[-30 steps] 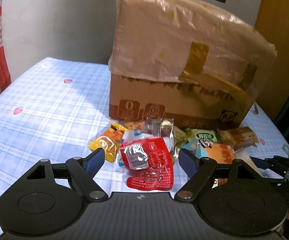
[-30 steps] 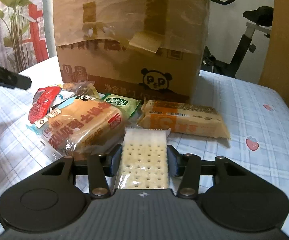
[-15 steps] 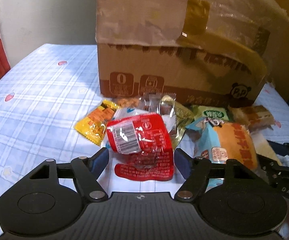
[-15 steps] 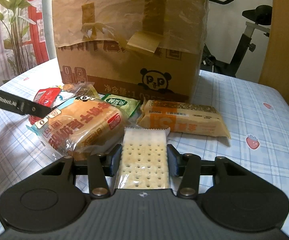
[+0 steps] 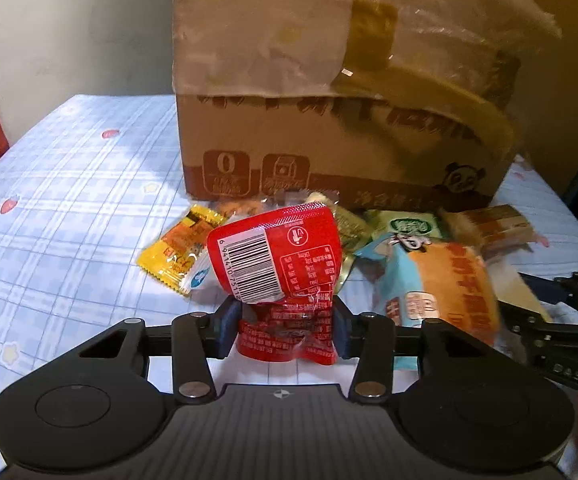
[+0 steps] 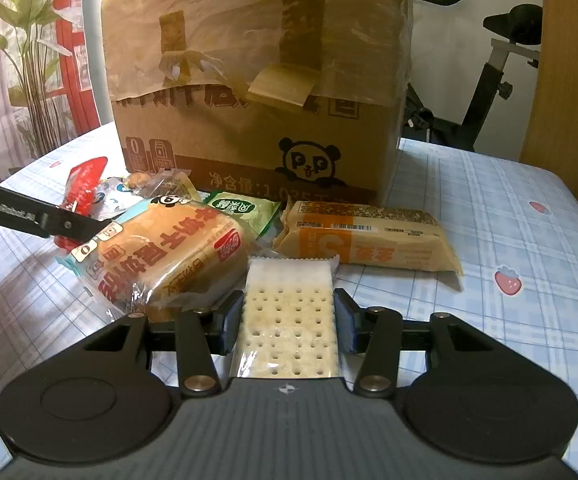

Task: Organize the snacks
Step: 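Lift both held packets and carry them over the lined box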

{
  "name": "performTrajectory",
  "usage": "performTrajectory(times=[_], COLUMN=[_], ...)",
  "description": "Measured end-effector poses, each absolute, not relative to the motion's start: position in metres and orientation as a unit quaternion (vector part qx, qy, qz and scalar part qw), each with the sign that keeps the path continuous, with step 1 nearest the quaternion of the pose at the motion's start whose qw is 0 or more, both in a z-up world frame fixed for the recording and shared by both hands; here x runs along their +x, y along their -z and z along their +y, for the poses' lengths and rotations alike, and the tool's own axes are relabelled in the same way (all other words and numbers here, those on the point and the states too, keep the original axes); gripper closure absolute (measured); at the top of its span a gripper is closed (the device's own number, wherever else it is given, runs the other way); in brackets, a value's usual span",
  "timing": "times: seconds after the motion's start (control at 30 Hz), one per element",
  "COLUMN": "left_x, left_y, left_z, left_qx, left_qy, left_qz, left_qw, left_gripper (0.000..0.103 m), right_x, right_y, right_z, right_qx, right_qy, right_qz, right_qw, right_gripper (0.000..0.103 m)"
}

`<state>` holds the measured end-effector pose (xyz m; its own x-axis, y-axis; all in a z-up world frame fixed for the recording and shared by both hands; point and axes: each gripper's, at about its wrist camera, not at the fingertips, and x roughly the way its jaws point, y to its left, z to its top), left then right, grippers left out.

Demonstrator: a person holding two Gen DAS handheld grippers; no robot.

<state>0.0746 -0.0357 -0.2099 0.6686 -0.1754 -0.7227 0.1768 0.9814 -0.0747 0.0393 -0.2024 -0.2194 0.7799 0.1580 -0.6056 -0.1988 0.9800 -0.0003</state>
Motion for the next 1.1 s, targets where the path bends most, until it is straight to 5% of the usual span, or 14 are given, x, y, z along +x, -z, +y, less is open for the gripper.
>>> performTrajectory(times=[0.7,1.1], left_x=[0.054,0.071], left_y=[0.181,0.083], left_z=[-0.007,0.01], left_qx=[-0.014,-0.005], left_qy=[0.08,0.114], left_qz=[0.351,0.237], left_qw=[0.933,0.965], left_gripper=[0.054,0.054], right_x=[0.023,0.02], right_y=[0.208,0.08], right_z=[-0.216,-0.22], right_qx=[0.004,-0.008], right_qy=[-0.06,-0.078], right_qz=[0.325,0.179], right_qw=[0.944,0.981], right_gripper=[0.054,0.054])
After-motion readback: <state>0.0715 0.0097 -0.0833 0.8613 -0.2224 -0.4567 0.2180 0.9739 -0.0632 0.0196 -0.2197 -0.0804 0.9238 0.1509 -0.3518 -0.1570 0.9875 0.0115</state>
